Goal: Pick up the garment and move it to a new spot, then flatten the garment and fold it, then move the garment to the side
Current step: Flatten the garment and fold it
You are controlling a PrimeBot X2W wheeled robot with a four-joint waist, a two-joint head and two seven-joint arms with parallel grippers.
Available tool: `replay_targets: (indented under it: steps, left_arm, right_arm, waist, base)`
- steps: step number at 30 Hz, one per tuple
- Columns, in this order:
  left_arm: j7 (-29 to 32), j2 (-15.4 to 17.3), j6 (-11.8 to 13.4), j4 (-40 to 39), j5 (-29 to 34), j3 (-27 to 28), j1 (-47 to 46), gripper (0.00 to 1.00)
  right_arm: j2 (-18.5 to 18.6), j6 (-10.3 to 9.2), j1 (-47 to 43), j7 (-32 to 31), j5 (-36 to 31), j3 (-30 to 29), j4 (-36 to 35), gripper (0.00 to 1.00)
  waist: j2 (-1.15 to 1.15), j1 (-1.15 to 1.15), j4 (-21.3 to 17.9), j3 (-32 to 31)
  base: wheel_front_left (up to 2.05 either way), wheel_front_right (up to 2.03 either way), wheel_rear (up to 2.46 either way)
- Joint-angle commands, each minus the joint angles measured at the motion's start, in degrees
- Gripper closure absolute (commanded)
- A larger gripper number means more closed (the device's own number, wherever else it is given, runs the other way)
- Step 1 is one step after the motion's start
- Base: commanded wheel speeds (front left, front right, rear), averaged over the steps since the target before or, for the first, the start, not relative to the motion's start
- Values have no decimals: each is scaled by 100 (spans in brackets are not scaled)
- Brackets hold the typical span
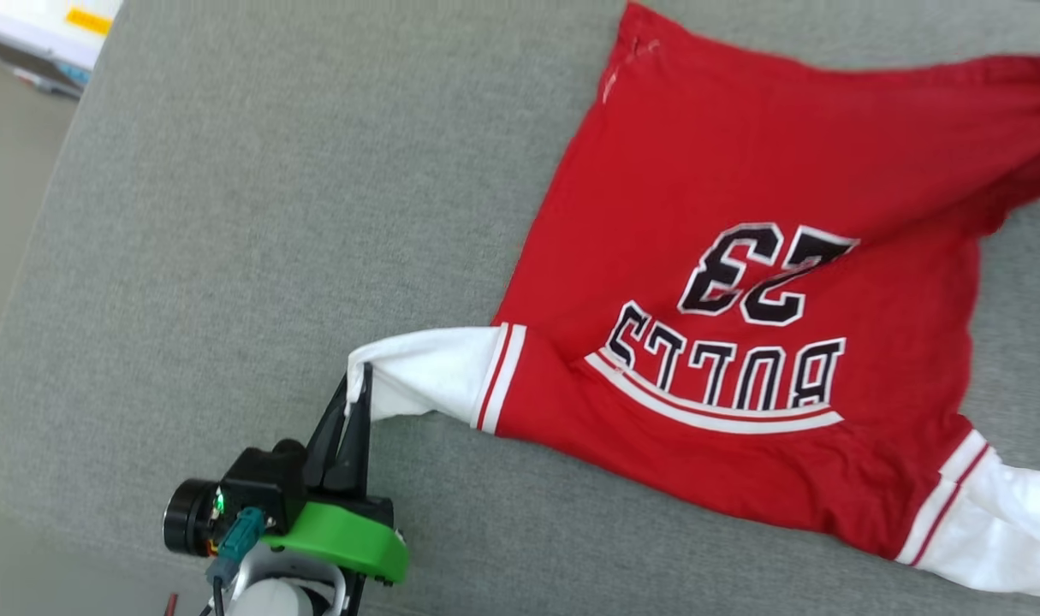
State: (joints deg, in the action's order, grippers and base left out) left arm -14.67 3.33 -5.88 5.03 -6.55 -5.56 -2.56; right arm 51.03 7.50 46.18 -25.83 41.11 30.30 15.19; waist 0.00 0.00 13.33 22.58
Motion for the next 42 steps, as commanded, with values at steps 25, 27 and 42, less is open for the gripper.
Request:
replay_targets:
  steps: [25, 27, 42]
  left_arm:
    - [-33, 162, -99, 481, 11, 462, 577, 100]
    - [-33, 159, -104, 506, 13, 474, 559, 100]
    - [-33, 134, -134, 447, 80, 426, 488, 100]
  right_arm:
    - [-2581, -1, -6500, -387, -1090, -3817, -2145, 100]
    - [-2757, -1, -6631, -396, -1066, -3789, -1957, 100]
    - [-2625, -1, -5857, 724, -1216, -3927, -2504, 0]
  waist:
    - [0, 0, -820, -1137]
    - [0, 0, -826, -1120]
    - [0, 0, -809, -1130]
  base:
    - [0, 0, 0]
    - [0, 0, 0]
    - [0, 0, 0]
